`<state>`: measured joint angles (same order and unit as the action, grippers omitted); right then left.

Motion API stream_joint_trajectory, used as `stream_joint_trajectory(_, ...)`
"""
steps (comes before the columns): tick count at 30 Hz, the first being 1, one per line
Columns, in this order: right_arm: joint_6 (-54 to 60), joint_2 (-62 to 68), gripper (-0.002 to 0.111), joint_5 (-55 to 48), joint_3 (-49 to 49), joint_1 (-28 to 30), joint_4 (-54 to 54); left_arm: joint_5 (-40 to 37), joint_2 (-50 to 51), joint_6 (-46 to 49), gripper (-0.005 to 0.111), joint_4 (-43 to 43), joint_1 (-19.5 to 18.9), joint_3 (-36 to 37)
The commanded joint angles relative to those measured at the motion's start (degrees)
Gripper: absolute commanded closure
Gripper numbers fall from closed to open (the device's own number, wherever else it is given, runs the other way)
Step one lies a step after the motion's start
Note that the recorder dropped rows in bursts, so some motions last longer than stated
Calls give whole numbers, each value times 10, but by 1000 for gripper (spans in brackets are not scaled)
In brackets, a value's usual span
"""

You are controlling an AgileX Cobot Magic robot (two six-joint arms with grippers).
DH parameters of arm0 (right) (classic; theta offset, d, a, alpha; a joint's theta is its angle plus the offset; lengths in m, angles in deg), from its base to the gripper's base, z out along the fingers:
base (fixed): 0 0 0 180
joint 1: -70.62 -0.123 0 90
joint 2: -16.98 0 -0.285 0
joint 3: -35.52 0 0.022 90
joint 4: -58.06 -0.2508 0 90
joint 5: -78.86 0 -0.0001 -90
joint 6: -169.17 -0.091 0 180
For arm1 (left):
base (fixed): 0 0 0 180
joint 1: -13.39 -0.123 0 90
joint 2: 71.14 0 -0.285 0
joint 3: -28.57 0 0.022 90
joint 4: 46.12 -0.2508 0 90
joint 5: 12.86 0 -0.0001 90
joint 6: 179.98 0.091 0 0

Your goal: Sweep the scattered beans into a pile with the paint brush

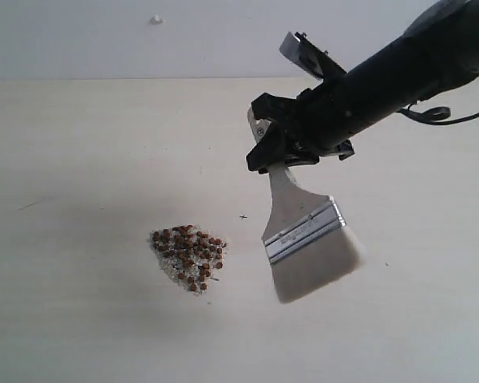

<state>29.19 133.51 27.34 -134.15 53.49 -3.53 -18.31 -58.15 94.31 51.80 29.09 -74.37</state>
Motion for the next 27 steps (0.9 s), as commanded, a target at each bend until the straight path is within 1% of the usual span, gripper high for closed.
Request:
stream_joint_trajectory(1, 66, 14, 108, 13, 32, 9, -67, -1, -2, -1, 107, 2, 3, 2)
stream_joint_trajectory(4, 118, 14, 108, 39, 69, 9, -136, -1, -2, -1, 107, 2, 3, 2)
stream_joint_trajectory(8, 203, 14, 108, 39, 123, 9, -235, -1, -2, -1, 107, 2, 3, 2)
stream_joint_trajectory(11, 250, 14, 108, 47, 164, 9, -275, -1, -2, -1, 107, 2, 3, 2)
stream_joint_trajectory(18, 291, 14, 108, 78, 215, 9, -290, -1, -2, -1, 107, 2, 3, 2)
stream_joint_trajectory(27, 295, 14, 108, 62, 225, 8, -312, -1, -2, -1, 107, 2, 3, 2)
